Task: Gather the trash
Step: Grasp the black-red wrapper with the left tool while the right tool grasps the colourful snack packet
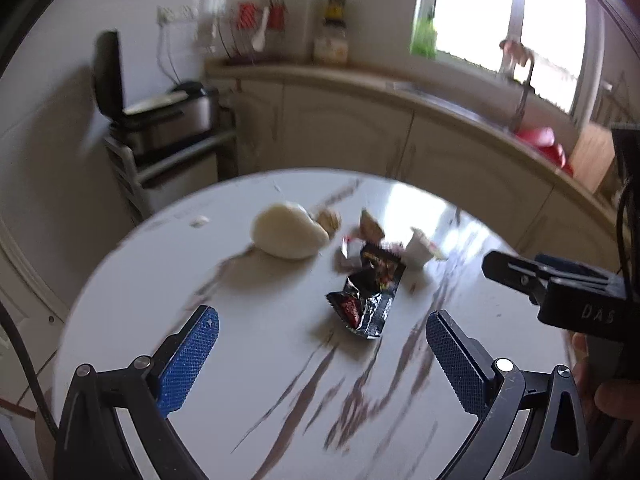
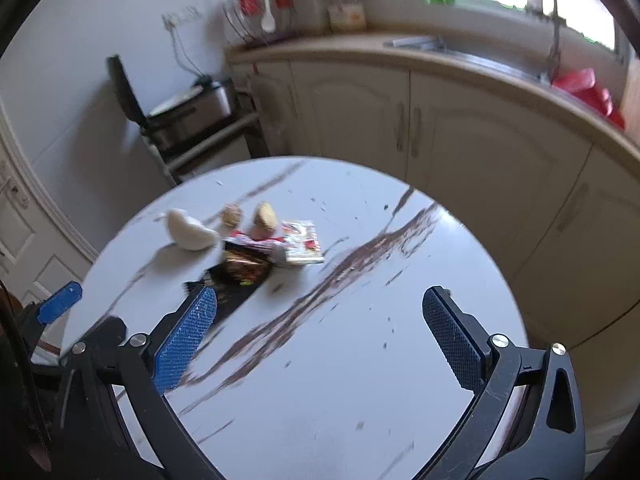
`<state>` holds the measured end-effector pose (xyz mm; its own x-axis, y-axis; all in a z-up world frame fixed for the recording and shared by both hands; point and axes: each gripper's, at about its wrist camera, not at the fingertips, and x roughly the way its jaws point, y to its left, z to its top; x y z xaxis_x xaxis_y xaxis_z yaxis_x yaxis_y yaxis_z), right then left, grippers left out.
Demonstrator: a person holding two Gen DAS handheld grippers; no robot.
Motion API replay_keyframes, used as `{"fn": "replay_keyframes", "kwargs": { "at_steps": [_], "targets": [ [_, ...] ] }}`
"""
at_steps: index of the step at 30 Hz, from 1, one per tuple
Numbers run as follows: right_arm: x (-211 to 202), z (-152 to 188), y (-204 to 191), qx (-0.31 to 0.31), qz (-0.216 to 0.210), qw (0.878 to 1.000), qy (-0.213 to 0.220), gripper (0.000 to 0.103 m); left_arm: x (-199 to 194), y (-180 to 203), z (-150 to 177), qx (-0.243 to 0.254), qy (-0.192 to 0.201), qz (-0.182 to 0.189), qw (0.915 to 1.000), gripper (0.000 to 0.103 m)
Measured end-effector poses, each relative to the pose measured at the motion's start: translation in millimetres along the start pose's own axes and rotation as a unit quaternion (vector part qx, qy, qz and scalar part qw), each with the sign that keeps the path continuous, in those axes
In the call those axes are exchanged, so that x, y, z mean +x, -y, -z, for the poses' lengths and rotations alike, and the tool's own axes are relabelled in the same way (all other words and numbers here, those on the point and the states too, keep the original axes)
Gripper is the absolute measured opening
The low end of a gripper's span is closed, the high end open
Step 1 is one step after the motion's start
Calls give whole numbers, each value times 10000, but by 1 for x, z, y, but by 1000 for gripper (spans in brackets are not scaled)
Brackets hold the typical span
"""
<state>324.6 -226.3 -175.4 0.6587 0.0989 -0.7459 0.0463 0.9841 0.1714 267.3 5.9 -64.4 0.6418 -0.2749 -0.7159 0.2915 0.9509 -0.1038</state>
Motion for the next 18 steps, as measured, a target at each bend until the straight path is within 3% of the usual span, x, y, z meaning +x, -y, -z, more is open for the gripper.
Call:
{"fn": "replay_keyframes", "kwargs": {
  "at_steps": [3, 9, 14, 18],
  "targets": [
    [31, -7, 11, 39, -79, 9997, -247, 101, 34, 10, -15, 80, -277, 130, 9995, 102],
    [63, -19, 19, -18, -223, 9987, -450, 99, 85, 24, -35, 323, -594, 7, 9977, 102],
    [83, -26, 15, -67, -412, 9972, -620, 96, 105, 22, -46, 338, -670, 29, 9972, 95],
    [99, -28, 10, -132, -461, 9959, -765, 83, 110, 20, -55, 331, -560, -114, 9978, 85]
  ]
}}
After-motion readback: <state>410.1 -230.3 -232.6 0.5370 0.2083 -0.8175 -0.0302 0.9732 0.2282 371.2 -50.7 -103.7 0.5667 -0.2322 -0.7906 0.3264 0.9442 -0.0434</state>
